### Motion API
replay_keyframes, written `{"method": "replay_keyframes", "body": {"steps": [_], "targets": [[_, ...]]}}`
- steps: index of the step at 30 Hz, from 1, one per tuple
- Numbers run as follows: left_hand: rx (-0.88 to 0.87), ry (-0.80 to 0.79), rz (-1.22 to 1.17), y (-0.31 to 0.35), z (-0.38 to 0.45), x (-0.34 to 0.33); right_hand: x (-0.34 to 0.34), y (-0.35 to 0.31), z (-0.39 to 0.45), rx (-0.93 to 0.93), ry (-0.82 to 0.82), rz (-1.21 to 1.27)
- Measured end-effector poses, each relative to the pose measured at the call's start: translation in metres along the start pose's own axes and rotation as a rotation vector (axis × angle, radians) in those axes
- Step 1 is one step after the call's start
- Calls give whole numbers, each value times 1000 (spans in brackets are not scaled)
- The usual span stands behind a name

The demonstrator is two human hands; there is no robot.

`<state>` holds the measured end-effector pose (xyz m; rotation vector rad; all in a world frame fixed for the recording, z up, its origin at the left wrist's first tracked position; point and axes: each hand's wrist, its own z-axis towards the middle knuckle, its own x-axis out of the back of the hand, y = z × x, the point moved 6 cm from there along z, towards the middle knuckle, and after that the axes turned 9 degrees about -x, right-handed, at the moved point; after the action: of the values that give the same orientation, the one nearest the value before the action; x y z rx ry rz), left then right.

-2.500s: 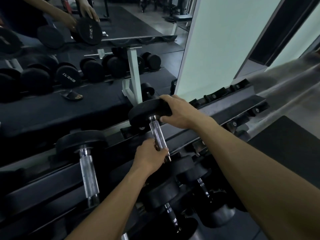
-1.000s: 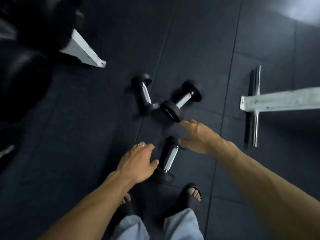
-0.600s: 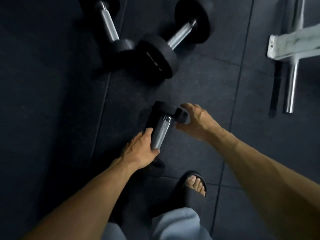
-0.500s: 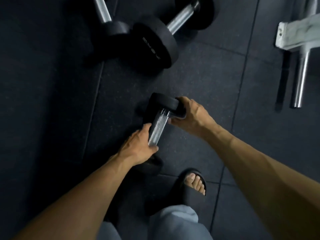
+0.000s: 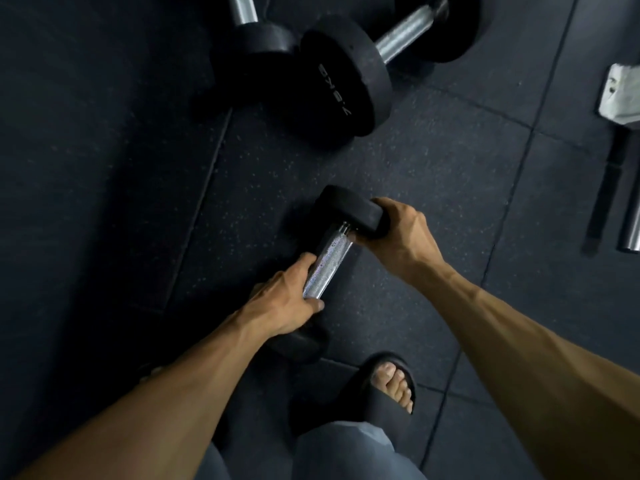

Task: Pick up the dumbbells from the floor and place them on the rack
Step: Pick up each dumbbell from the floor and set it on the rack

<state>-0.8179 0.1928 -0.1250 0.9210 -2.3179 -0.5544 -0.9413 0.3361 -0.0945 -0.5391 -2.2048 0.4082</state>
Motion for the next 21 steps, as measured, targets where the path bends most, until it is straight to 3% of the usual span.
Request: {"method": "replay_keyframes", "body": {"steps": [10, 16, 21], "targets": [[-11, -38, 49, 38, -93, 58, 41, -55, -62, 55, -39, 23], [-36, 16, 56, 94, -183, 128, 118, -145, -126, 120, -57, 40], [-109, 107, 81, 158, -267, 208, 209, -242, -194, 212, 18, -16]]}}
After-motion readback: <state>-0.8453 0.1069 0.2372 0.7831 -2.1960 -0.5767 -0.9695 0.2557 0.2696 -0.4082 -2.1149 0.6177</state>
